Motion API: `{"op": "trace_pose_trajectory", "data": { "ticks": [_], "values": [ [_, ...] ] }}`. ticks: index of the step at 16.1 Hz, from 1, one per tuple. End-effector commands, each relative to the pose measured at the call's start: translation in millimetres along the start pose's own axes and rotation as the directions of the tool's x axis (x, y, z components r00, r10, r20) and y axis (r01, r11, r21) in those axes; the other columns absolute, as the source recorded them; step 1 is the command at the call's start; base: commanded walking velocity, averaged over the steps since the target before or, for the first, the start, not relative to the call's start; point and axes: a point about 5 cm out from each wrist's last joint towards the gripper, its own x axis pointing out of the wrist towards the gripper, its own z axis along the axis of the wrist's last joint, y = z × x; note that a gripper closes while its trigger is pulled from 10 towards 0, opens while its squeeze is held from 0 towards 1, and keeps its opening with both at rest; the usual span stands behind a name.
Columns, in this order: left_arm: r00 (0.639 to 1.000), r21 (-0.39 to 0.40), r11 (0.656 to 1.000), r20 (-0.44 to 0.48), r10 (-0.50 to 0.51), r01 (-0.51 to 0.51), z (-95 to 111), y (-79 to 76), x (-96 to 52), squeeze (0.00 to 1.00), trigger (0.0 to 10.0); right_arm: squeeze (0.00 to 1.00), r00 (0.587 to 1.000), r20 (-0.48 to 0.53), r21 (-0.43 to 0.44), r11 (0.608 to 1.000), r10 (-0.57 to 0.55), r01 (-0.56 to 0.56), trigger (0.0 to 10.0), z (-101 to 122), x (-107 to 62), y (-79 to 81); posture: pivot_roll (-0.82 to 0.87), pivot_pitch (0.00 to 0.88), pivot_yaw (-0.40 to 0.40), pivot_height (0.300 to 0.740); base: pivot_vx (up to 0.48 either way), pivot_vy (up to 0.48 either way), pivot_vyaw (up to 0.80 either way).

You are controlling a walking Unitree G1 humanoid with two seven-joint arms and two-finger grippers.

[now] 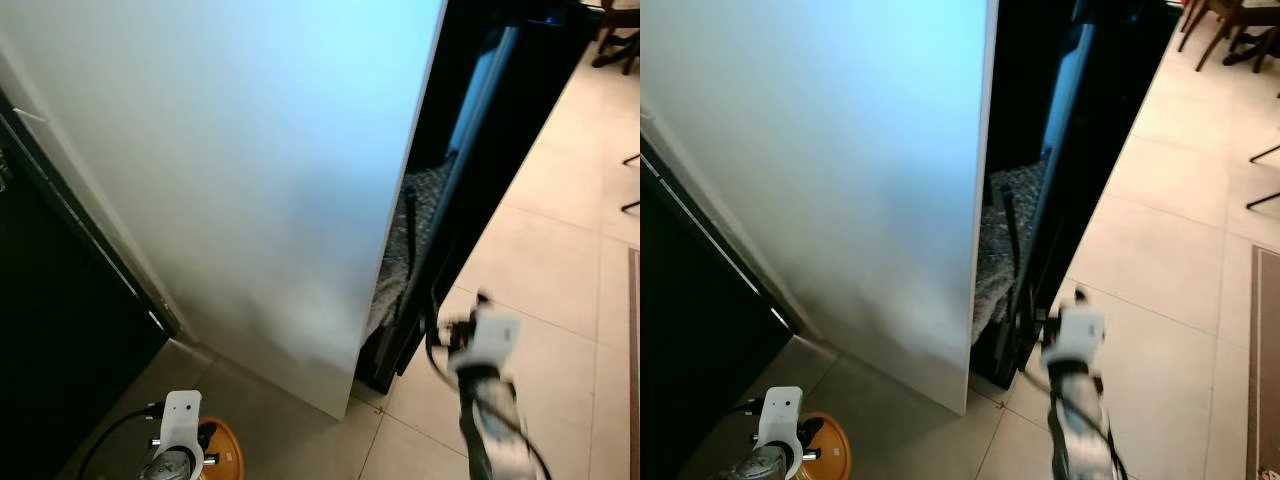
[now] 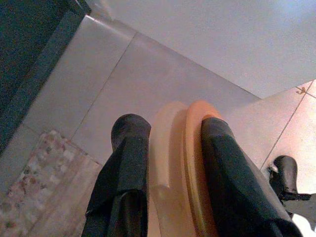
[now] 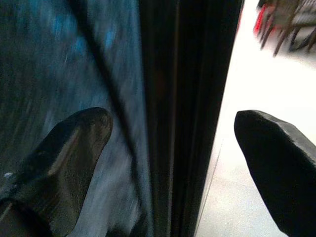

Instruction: Restocking fridge

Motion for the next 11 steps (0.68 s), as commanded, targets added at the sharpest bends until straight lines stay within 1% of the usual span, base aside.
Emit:
{"op": "trace_pose_trajectory", "data": {
  "ticks": [1,2,3,5,7,11],
  "values": [
    [1.0,0.021,1.0,-0.012,-0.004,0.005,-3.7,-1.4,-0.7,0.0,10.0,0.88,0.998,0.037,-0.034,0.998,-0.043,0.044,10.0,14.8,13.6,-3.6,0.05,0.099,-0.017,0.74,0.0,0.0,0.0],
    [1.0,0.024,1.0,-0.01,-0.006,0.006,-3.4,-1.9,-0.6,0.0,10.0,0.69,0.997,0.05,-0.057,0.997,-0.05,0.053,10.0,20.5,22.1,-3.8,0.05,0.105,-0.016,0.74,0.0,0.0,0.0],
    [1.0,0.016,1.0,-0.009,0.0,0.0,-3.9,-0.8,-0.9,0.0,10.0,0.0,0.996,0.074,-0.076,0.996,-0.047,0.053,10.0,32.0,35.4,-0.7,0.06,0.111,-0.017,0.74,0.0,0.0,0.0],
    [1.0,0.015,1.0,-0.01,0.003,-0.003,-4.5,-0.4,-1.1,0.0,10.0,0.0,0.995,0.084,-0.064,0.996,-0.052,0.057,10.0,36.3,40.3,0.4,0.06,0.115,-0.017,0.74,0.0,0.0,0.0],
    [1.0,0.016,1.0,-0.016,0.006,-0.006,-8.1,0.4,-2.3,0.0,10.0,0.0,0.995,0.092,-0.053,0.998,-0.028,0.033,10.0,40.6,46.4,5.6,0.06,0.123,-0.017,0.74,0.0,0.0,0.0],
    [1.0,0.018,1.0,-0.019,0.009,-0.009,-8.5,1.7,-2.4,0.0,10.0,0.0,0.993,0.094,-0.055,0.996,-0.066,0.071,10.0,43.1,49.9,1.5,0.06,0.133,-0.015,0.74,0.0,0.0,0.0]
  ]
}}
